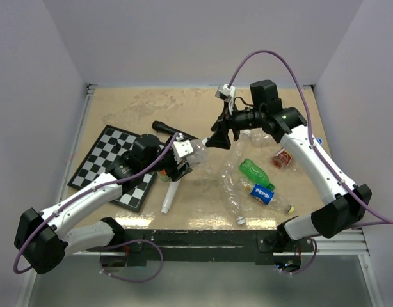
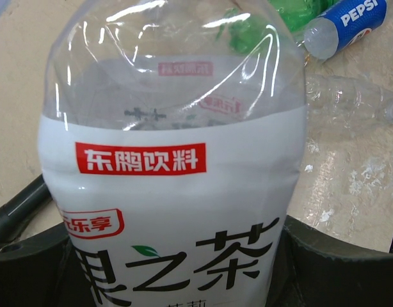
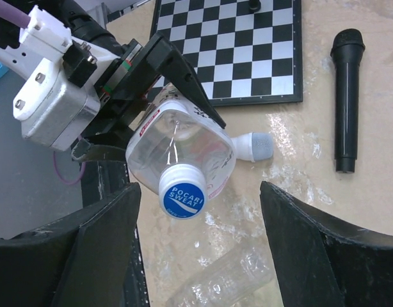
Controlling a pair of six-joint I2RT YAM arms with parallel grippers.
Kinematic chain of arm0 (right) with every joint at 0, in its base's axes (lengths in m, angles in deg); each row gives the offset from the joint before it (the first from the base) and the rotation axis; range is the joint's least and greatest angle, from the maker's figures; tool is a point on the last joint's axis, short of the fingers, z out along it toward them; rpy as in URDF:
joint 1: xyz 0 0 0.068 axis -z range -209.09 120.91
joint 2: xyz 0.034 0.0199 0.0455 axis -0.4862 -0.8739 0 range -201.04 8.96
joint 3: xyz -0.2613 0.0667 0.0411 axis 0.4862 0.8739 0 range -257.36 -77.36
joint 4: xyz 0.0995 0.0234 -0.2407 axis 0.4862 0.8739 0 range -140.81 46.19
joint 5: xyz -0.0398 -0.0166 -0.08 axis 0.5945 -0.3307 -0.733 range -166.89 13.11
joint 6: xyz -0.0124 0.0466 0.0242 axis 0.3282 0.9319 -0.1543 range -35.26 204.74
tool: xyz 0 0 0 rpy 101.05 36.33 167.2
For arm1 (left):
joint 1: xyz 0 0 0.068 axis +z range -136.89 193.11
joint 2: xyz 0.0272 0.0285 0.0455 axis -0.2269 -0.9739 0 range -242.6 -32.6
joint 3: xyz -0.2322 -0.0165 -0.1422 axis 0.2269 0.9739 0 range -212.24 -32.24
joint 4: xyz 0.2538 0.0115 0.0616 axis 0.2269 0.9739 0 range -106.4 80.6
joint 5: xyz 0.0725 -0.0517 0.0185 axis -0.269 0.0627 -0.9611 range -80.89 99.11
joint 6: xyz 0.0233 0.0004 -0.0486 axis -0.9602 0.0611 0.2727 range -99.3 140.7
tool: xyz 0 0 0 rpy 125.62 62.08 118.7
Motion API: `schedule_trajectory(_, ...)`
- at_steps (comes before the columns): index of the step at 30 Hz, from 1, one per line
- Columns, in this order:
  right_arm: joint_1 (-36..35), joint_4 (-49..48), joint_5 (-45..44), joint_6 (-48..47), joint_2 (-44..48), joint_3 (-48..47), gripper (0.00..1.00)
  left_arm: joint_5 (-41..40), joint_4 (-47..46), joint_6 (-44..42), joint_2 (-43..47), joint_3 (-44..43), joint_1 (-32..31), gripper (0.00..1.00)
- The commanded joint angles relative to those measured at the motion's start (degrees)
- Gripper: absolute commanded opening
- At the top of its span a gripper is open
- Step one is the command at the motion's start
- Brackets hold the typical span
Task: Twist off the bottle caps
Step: Unscrew the bottle cap from the plastic bottle.
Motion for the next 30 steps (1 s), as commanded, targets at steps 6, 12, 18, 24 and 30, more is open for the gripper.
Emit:
schedule_trajectory(6,-0.76,0.39,2.51,0.13,0.7,-0.88,0.67,-0.74,-3.35,1.11,0.16,-0.6,-0.15,0.0)
schedule_trajectory(12,-2.87,1.18,2.69,-0.66,-0.62,-1.59,0.5,-0.83,-3.35,0.76,0.34,-0.43,-0.15,0.0)
schedule_trajectory(18,-3.22,2.85,4.09,-2.5,0.16,-1.94,0.06,-1.09,-3.35,0.84,0.34,-0.43,-0.15,0.0)
schedule_trajectory(24,-3.22,5.84,5.15,-8.99,1.75,-2.12,0.0,-1.1,-3.78,-0.3,1.74,0.63,-0.15,0.0)
schedule_trajectory(30,-5.15,18.9,7.7,-30.31,-0.53,-5.36,0.0,-0.22,-3.87,-1.62,2.36,1.24,-0.06,0.0)
